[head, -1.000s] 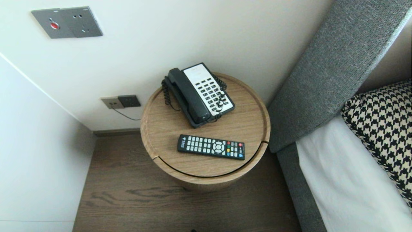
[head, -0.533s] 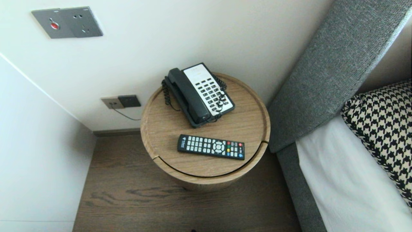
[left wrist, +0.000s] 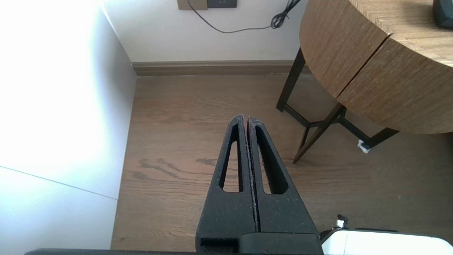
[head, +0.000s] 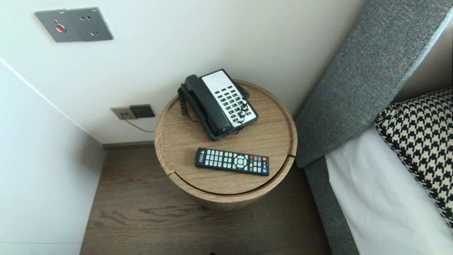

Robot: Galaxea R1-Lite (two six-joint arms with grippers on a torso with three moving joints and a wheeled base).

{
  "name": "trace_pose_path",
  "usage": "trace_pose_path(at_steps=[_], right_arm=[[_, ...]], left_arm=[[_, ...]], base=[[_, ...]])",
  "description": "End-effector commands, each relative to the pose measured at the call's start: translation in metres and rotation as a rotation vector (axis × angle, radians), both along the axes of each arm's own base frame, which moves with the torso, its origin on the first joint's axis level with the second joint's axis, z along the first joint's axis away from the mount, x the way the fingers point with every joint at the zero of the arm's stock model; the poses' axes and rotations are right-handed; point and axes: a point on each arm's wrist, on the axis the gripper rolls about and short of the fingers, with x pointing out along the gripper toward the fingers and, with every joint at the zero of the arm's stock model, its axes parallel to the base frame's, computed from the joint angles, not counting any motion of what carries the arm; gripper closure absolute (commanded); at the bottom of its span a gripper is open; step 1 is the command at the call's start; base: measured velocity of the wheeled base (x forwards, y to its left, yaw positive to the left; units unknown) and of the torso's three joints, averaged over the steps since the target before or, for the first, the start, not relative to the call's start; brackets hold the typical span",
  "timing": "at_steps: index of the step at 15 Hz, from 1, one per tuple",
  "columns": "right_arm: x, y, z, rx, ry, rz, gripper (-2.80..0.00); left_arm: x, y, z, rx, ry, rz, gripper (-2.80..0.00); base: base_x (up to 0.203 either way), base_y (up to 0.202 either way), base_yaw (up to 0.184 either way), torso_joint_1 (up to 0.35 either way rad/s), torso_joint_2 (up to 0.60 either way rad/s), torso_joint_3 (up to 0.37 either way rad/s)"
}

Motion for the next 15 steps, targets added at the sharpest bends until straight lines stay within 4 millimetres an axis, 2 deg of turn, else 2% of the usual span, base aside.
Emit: trace_pose_path(at_steps=[1, 15], right_arm=[[-0.0002, 0.0000, 0.0001, 0.000, -0.002, 0.000, 0.00], [-0.0002, 0.0000, 0.0001, 0.000, -0.002, 0.000, 0.00]], left_arm=[[-0.0001, 0.0000, 0.0001, 0.000, -0.003, 0.001, 0.00], [-0.0001, 0.0000, 0.0000, 0.000, -0.002, 0.001, 0.00]], base=[[0.000, 0.000, 0.000, 0.000, 0.00, 0.000], [0.000, 0.000, 0.000, 0.000, 0.00, 0.000]])
